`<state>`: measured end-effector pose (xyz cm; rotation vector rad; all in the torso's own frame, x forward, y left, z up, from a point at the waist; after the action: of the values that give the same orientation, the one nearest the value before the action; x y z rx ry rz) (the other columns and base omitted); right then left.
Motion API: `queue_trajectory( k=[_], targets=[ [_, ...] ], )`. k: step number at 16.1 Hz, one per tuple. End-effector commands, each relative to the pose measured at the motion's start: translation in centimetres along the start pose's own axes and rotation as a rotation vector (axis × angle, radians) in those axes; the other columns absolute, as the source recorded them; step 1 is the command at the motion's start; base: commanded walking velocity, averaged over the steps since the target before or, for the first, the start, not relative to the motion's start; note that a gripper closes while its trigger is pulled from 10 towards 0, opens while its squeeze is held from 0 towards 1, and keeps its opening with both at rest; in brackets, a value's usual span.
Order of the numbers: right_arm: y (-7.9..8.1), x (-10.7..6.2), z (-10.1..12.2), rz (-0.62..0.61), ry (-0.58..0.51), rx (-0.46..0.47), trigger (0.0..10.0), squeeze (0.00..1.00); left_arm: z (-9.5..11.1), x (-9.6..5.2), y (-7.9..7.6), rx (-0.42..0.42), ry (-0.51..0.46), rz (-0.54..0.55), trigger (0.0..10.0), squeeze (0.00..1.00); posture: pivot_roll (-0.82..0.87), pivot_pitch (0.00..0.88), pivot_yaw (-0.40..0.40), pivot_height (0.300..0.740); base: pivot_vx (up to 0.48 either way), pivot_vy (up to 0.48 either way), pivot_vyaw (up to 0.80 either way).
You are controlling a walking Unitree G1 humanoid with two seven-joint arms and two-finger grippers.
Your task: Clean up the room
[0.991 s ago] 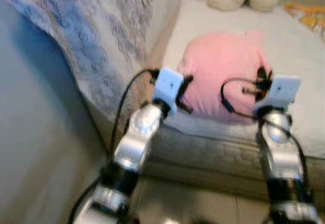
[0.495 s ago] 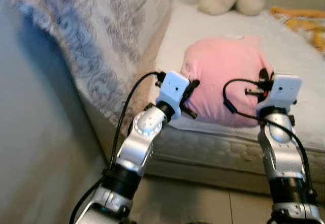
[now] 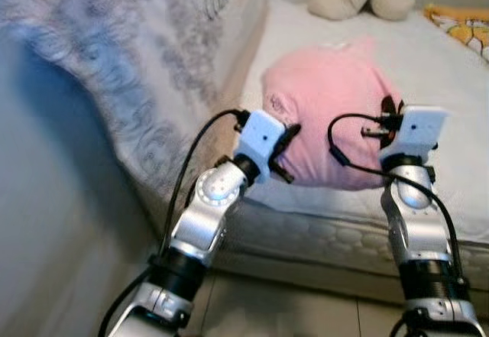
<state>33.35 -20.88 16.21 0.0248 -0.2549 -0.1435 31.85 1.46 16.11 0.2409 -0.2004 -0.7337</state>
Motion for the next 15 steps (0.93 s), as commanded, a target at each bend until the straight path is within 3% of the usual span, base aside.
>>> queue_trajectory(
  k=[1,4,6,10,15],
  targets=[
    [-0.8,0.3,0.6,-0.022,-0.032,-0.02,10.0,0.0,1.4,0.8,-1.5,0.013,-0.053,-0.071,10.0,0.0,-0.02,0.0,-0.009,0.74,0.454,0.0,0.0],
    [-0.8,0.4,0.6,-0.027,-0.032,-0.014,10.0,0.0,1.2,0.9,-1.5,0.022,-0.044,-0.075,10.0,0.0,-0.02,0.0,-0.008,0.74,0.449,0.0,0.0],
    [-1.3,1.0,0.1,-0.034,0.0,-0.006,10.0,0.0,0.9,2.0,0.1,0.045,0.007,0.005,10.0,0.0,-0.02,0.0,-0.003,0.74,0.0,0.0,0.0],
    [-1.1,2.6,-0.6,0.0,0.065,0.002,10.0,0.0,0.2,3.5,1.8,0.021,0.058,0.056,10.0,0.0,-0.03,0.0,-0.007,0.74,0.0,0.0,0.0],
    [-0.4,3.6,-2.5,0.055,0.171,0.01,10.0,0.0,-1.5,3.6,4.9,0.057,0.14,0.2,10.0,0.0,-0.03,0.065,-0.018,0.74,0.0,0.0,0.0]
  ],
)
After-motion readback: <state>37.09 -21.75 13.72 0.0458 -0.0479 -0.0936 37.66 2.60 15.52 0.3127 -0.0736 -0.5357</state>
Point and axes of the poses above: a point about 5 cm out from each wrist's last joint towards the gripper, its own x axis pointing out of the wrist towards the gripper, its own z axis along the axis of the wrist's last joint, y = z × x, the point moved 1 cm from there along x, pointing out of the wrist towards the gripper, and after that the axes turned 8 degrees about x, right-handed, at the moved point
